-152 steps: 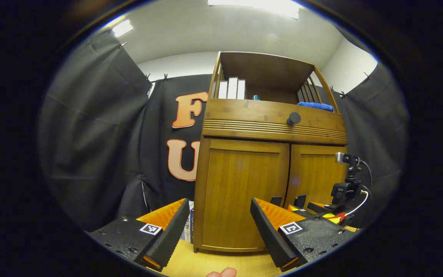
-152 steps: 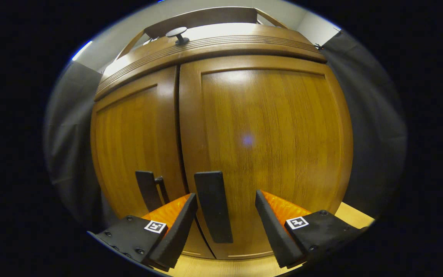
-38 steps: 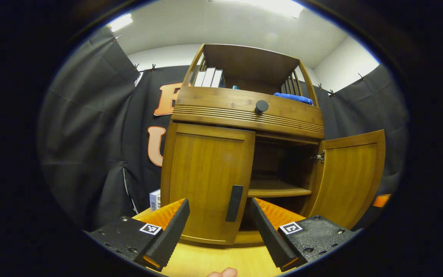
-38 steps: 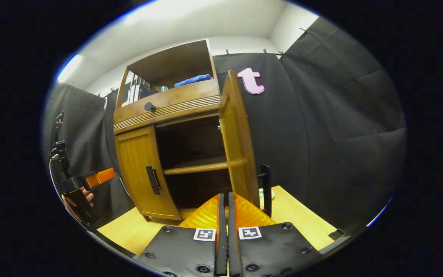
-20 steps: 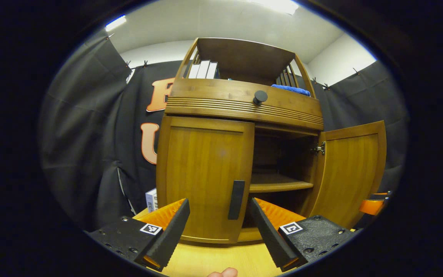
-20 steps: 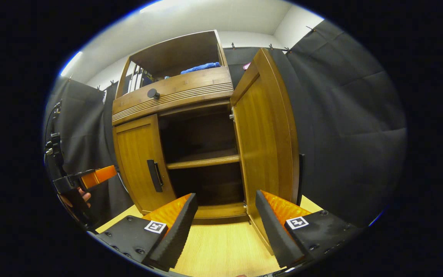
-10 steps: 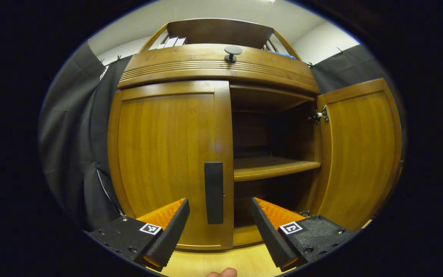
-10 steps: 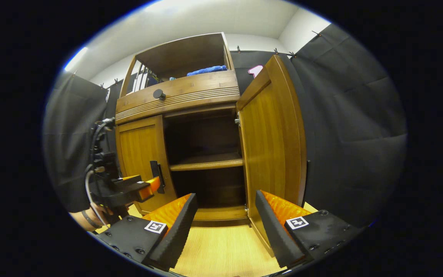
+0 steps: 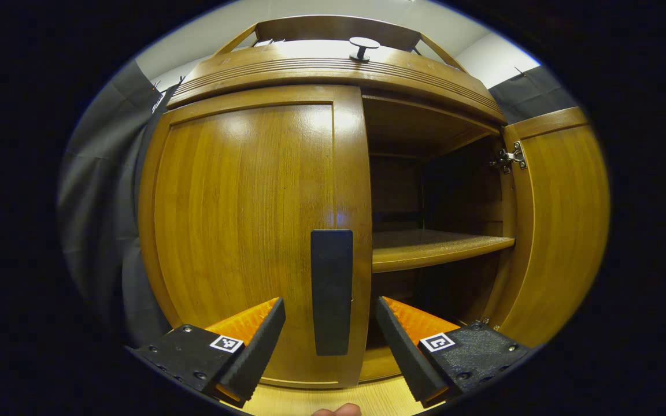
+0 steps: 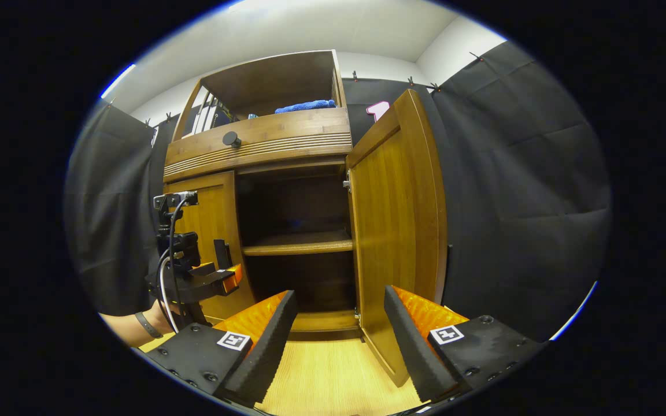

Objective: Open the right door of the double-door shoe cabinet with the right hand, and open the left door with the left hand.

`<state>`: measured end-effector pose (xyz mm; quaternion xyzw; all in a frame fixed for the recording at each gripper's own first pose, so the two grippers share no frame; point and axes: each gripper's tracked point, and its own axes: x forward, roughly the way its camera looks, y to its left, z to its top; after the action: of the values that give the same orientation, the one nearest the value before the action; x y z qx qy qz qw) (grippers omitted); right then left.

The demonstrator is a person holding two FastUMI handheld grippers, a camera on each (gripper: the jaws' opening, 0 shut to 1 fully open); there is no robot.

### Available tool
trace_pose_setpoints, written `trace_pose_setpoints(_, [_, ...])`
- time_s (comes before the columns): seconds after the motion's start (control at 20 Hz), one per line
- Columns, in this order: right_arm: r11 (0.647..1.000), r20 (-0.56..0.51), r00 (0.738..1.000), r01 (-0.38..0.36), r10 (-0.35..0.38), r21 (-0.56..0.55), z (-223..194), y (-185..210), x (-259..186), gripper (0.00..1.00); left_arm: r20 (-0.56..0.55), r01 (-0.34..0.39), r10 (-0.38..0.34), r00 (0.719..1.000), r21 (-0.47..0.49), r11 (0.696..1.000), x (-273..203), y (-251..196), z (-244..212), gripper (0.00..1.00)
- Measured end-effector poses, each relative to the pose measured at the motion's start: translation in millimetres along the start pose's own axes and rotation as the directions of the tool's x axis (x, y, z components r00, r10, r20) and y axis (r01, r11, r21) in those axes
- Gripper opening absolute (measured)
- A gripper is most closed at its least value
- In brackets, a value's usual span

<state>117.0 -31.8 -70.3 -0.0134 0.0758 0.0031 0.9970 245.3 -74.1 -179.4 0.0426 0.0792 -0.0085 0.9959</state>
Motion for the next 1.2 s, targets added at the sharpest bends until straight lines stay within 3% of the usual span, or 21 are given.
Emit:
trace_pose_setpoints(0.15, [1.0, 0.002, 1.0, 0.013, -0.013, -0.006, 0.2, -2.4, -0.6, 0.89, -0.022, 0.003, -0.003, 1.0, -0.005, 1.0, 9.2, -2.2, -7.7, 0.95])
trace_pose_setpoints(0.2, [1.0, 0.002, 1.0, 0.017, -0.017, -0.008, 0.5, -3.4, -1.0, 0.98, -0.04, -0.008, 0.008, 0.999, -0.002, 1.0, 12.1, -1.1, -12.3, 0.95])
trace_pose_setpoints(0.6, [1.0, -0.014, 1.0, 0.009, -0.009, -0.02, -2.0, -5.2, 1.4, 0.98, -0.02, -0.028, 0.029, 0.999, 0.051, 0.998, 14.0, -2.1, -14.4, 0.93])
trace_pose_setpoints(0.7, [1.0, -0.016, 1.0, -0.002, 0.002, -0.023, -1.7, -0.6, 2.3, 0.98, -0.053, -0.006, 0.006, 0.999, 0.001, 1.0, 11.3, -3.0, -19.2, 0.74])
trace_pose_setpoints(0.75, [1.0, -0.016, 1.0, -0.009, 0.009, -0.025, -2.3, 2.2, 2.5, 0.98, -0.069, -0.035, 0.033, 0.997, -0.016, 0.999, 6.2, 0.8, -24.1, 0.64])
trace_pose_setpoints(0.95, [0.999, -0.019, 1.0, -0.021, 0.02, -0.048, -5.2, 7.7, 1.8, 0.98, -0.068, -0.025, 0.023, 0.997, -0.033, 0.999, 7.3, 0.2, -23.5, 0.27])
trace_pose_setpoints(1.0, [0.999, -0.021, 1.0, -0.018, 0.017, -0.048, -5.6, 7.9, 1.7, 0.89, -0.068, -0.021, 0.019, 0.998, -0.035, 0.999, 4.7, -0.1, -20.9, 0.25])
trace_pose_setpoints(1.05, [0.999, -0.02, 1.0, -0.022, 0.021, -0.041, -5.0, 9.6, 0.5, 0.89, -0.075, -0.015, 0.013, 0.997, -0.029, 0.999, 1.6, -0.1, -19.2, 0.25])
trace_pose_setpoints(1.1, [0.999, -0.016, 0.999, -0.03, 0.029, -0.032, -3.9, 13.2, -2.0, 1.0, -0.076, -0.006, 0.005, 0.997, -0.023, 1.0, -3.2, 0.6, -14.4, 0.24])
trace_pose_setpoints(1.2, [0.999, -0.004, 0.999, -0.05, 0.049, -0.015, -1.4, 18.1, -5.4, 0.98, -0.077, -0.001, -0.002, 0.997, -0.035, 0.999, -21.6, 3.2, -15.0, 0.22])
